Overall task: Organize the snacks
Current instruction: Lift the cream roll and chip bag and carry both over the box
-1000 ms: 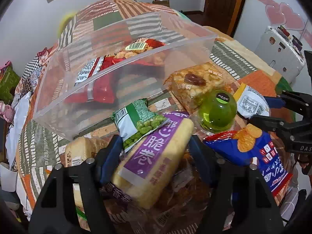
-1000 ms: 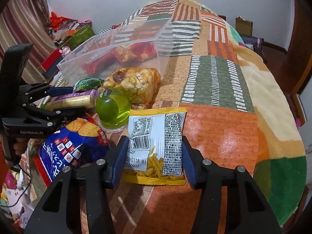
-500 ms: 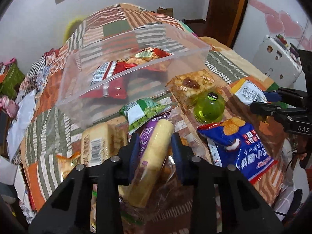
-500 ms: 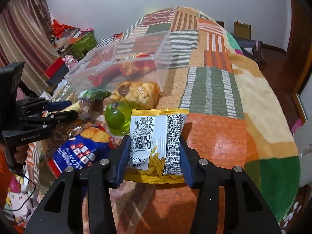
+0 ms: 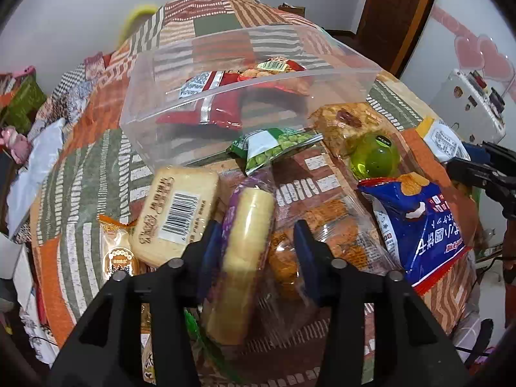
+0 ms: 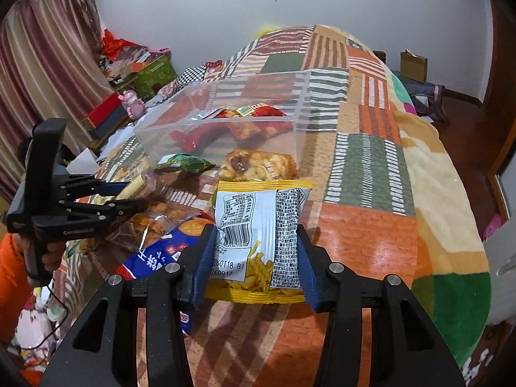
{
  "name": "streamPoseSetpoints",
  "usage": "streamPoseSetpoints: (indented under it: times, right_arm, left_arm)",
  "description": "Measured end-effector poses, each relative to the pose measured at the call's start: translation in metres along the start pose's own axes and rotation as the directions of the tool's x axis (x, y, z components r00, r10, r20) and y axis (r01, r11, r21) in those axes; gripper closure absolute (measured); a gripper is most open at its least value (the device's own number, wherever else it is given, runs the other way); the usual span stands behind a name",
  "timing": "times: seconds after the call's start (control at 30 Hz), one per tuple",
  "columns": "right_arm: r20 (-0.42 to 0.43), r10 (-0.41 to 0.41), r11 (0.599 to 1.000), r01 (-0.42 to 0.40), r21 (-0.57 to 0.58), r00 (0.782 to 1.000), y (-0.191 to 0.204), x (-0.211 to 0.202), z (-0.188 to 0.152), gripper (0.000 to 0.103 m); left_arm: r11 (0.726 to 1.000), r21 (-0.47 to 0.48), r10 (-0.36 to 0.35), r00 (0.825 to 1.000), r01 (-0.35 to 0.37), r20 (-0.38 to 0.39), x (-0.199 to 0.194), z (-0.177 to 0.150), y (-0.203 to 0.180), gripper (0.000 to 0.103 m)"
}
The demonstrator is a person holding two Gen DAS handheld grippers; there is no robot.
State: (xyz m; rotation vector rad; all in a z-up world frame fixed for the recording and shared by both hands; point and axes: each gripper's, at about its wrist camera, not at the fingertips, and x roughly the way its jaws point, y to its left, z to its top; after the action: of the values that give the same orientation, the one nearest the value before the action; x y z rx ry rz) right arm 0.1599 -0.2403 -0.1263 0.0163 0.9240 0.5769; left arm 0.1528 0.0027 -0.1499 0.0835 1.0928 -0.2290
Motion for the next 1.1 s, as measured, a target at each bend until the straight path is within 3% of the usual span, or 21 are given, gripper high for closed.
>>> streamPoseSetpoints:
  times: [0.17, 0.27, 0.5, 0.57, 0.83, 1.1]
  right_arm:
    - [0.007, 0.011, 1.0, -0.011, -0.004, 1.0, 0.003, -0.001, 0.001, 0.06]
    - [0.006, 0.015, 1.0, -0.015, -0.01, 1.0, 0.006, 0.0, 0.003, 0.06]
    - [0.009, 0.028, 1.0, -0.028, -0.009, 1.0, 0.01, 0.003, 0.01, 0.059]
    - [0.013, 0.03, 1.0, -0.03, -0.009, 0.999, 0.011, 0.003, 0.011, 0.059]
    - [0.054, 0.032, 0.999, -0.031, -0.024, 0.998, 0.016, -0.004, 0.029, 0.059]
    - [0.106, 0.041, 0.998, -0.036, -0.047, 0.994, 0.025, -0.008, 0.054, 0.06]
  left_arm:
    - [0.999, -0.037, 0.004, 1.0, -0.003, 0.006, 0.001, -0.008, 0.014, 0.054]
    - [0.998, -0.052, 0.024, 1.0, -0.023, 0.015, 0.002, -0.013, 0.018, 0.064]
    - [0.995, -0.012, 0.1, 0.994, -0.1, 0.05, 0.001, -0.015, 0.007, 0.069]
    - [0.995, -0.017, 0.102, 0.993, -0.101, 0.063, -0.003, -0.014, 0.008, 0.077]
    - [0.997, -0.057, 0.059, 0.99, -0.052, 0.131, -0.033, -0.008, 0.013, 0.081]
    - [0.996, -0.088, 0.041, 0.972, -0.022, 0.232, -0.067, 0.009, 0.018, 0.081]
